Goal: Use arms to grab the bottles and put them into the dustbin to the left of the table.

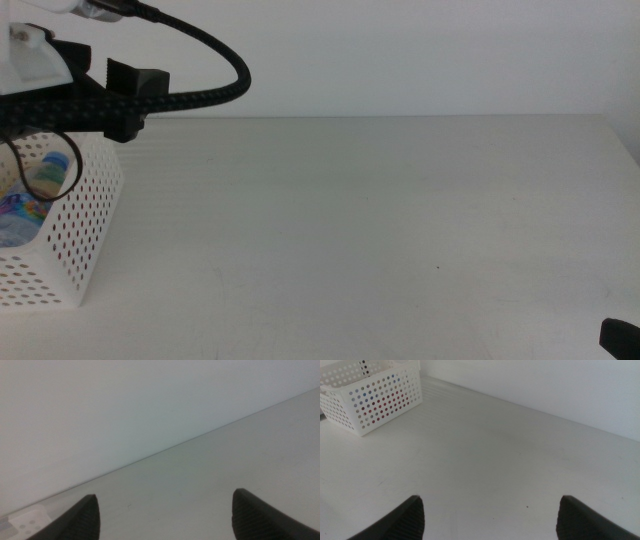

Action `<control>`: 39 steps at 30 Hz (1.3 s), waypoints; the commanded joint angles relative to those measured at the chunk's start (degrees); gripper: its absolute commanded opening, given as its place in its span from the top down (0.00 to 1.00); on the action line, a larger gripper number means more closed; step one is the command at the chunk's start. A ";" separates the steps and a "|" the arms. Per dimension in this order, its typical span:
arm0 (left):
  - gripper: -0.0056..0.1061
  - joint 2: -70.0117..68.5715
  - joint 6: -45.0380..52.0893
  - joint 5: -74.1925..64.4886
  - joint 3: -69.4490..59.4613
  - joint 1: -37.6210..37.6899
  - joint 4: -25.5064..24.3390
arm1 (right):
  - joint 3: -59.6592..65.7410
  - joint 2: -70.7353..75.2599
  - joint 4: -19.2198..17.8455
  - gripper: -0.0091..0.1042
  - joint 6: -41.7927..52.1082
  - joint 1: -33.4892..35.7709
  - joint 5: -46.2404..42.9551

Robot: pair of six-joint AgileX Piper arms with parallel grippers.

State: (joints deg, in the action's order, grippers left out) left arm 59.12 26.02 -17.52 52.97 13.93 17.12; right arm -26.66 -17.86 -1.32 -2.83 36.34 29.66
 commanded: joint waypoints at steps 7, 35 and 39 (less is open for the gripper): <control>0.21 -3.52 -0.53 4.19 1.54 0.15 0.73 | -1.33 -0.56 -6.56 0.26 0.55 -0.05 -4.52; 0.21 -43.95 -0.53 4.94 -36.99 -13.89 0.83 | -1.33 -0.50 -4.14 0.26 0.61 -18.76 -4.72; 0.21 -50.04 -0.53 4.94 -41.49 -13.88 0.83 | -1.33 -0.03 -4.34 0.26 0.61 -19.27 -4.48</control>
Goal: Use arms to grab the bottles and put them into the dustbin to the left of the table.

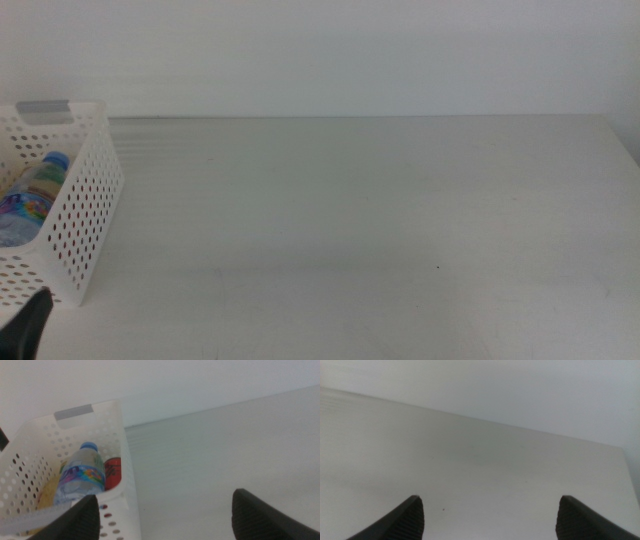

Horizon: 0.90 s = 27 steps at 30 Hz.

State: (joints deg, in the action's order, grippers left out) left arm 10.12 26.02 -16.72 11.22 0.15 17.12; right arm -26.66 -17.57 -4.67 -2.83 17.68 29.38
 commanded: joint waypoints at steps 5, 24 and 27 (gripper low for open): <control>0.21 -5.95 -0.53 4.30 -4.27 -0.11 0.77 | 1.84 3.40 -0.73 0.26 0.61 -4.60 -4.47; 0.21 -11.79 -0.53 4.07 -13.29 -0.95 0.93 | 19.73 19.70 4.11 0.26 0.56 -15.78 -6.49; 0.21 -11.79 -0.53 4.07 -13.29 -0.95 0.93 | 21.49 19.70 3.45 0.26 0.56 -15.78 -7.92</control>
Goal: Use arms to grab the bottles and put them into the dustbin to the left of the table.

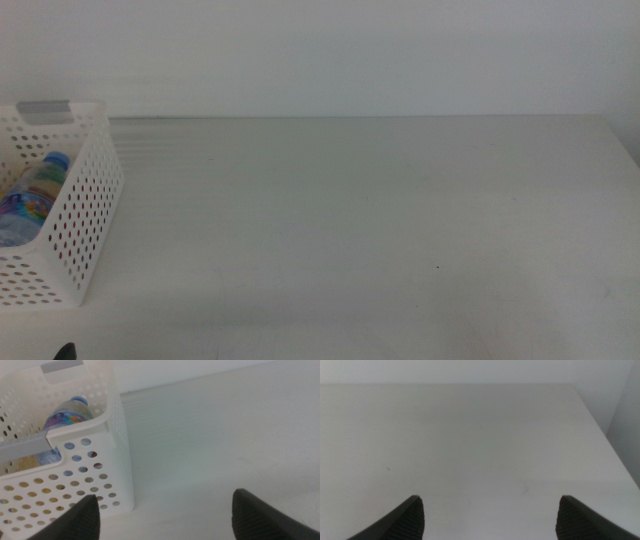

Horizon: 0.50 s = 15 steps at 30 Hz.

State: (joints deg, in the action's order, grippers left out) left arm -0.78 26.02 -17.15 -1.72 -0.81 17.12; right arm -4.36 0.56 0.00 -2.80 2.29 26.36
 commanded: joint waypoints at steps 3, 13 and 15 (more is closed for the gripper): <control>0.21 -0.89 -0.53 4.50 -0.35 0.01 0.93 | 2.71 1.57 -2.65 0.26 0.53 -0.40 -6.74; 0.21 -0.89 -0.53 4.50 -0.35 0.01 0.93 | 5.55 1.57 -3.25 0.26 0.53 -1.94 -8.69; 0.21 -0.89 -0.53 4.50 -0.35 0.01 0.93 | 5.55 1.57 -3.38 0.26 0.53 -2.00 -8.69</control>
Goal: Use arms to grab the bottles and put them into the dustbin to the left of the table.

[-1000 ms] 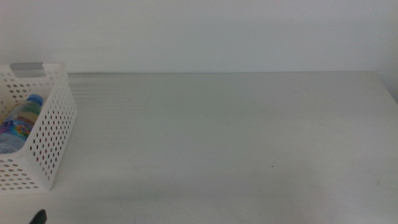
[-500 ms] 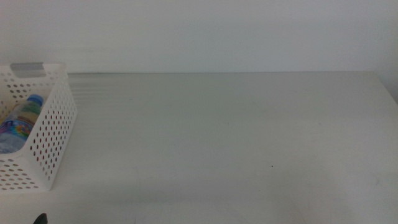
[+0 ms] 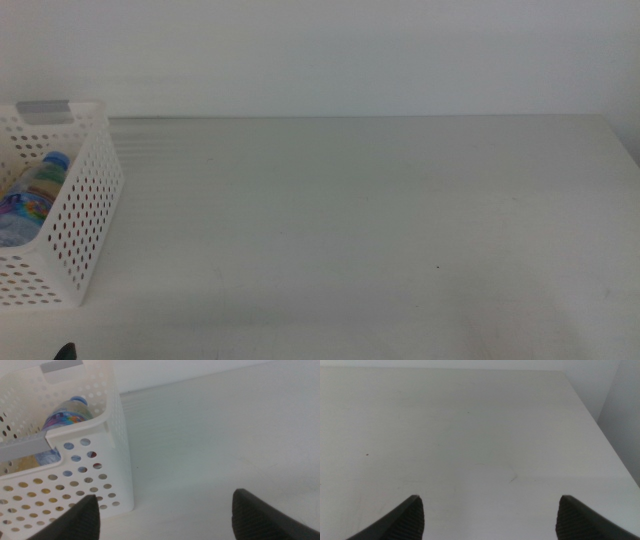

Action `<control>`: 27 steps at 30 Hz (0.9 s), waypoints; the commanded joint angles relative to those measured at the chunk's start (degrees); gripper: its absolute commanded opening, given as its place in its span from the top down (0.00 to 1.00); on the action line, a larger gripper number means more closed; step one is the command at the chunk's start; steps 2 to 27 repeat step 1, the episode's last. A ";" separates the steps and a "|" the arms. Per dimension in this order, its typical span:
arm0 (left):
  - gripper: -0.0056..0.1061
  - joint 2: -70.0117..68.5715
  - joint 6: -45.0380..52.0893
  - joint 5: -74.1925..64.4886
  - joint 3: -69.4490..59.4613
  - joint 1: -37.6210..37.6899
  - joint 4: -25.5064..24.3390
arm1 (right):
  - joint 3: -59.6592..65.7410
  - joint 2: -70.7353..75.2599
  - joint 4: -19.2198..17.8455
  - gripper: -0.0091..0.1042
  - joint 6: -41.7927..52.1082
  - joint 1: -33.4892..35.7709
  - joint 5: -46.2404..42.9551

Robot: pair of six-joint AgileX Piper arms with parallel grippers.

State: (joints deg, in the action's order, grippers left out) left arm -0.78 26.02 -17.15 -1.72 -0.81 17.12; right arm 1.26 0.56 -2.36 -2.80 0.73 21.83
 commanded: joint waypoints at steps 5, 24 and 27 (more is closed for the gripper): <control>0.21 -0.89 -0.53 4.50 -0.35 0.01 0.80 | -0.07 1.57 -0.96 0.26 0.53 -0.44 -4.08; 0.21 -0.89 -0.53 4.50 -0.35 0.01 0.80 | -0.07 1.57 -0.96 0.26 0.53 -0.44 -4.08; 0.21 -0.89 -0.53 4.50 -0.35 0.01 0.80 | -0.07 1.57 -0.96 0.26 0.53 -0.44 -4.08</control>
